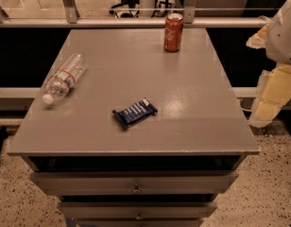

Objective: Move coke can near rxbar blueberry

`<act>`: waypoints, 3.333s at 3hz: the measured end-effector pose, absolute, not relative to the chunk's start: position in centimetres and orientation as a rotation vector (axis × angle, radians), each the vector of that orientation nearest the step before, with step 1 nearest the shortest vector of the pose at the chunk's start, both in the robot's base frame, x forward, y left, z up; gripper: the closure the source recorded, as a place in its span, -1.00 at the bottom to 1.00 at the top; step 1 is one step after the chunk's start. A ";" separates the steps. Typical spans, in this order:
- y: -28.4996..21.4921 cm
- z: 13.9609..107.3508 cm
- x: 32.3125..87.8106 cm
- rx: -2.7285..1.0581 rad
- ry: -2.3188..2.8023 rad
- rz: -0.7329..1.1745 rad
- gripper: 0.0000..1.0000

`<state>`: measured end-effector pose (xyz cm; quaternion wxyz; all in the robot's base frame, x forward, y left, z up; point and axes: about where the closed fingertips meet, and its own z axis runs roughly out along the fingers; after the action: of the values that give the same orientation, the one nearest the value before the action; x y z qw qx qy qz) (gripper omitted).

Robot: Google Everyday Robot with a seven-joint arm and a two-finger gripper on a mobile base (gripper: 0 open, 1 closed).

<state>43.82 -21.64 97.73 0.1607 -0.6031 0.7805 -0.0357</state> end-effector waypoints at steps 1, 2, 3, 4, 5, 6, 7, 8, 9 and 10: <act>-21.6 97.7 43.8 -1.722 2.229 -0.102 -1.00; -20.8 96.4 46.3 -1.678 2.201 -0.064 -1.00; -19.0 94.1 52.7 -1.567 2.115 0.019 -1.00; -17.2 93.0 59.4 -1.440 2.016 0.097 -1.00; -14.8 92.6 67.0 -1.262 1.870 0.202 -1.00; -13.6 92.5 70.7 -1.164 1.793 0.249 -1.00; -13.5 91.7 74.8 -1.056 1.763 0.279 -1.00; -14.6 91.2 79.4 -0.938 1.757 0.323 -1.00; -15.3 91.3 81.7 -0.873 1.747 0.353 -1.00; -15.0 91.0 83.4 -0.823 1.755 0.414 -1.00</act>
Offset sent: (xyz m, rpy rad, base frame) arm 0.0979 0.0310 -0.0563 0.2102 -0.0761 -0.0287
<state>83.42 -15.04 91.01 0.5478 -0.3472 0.7409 0.1746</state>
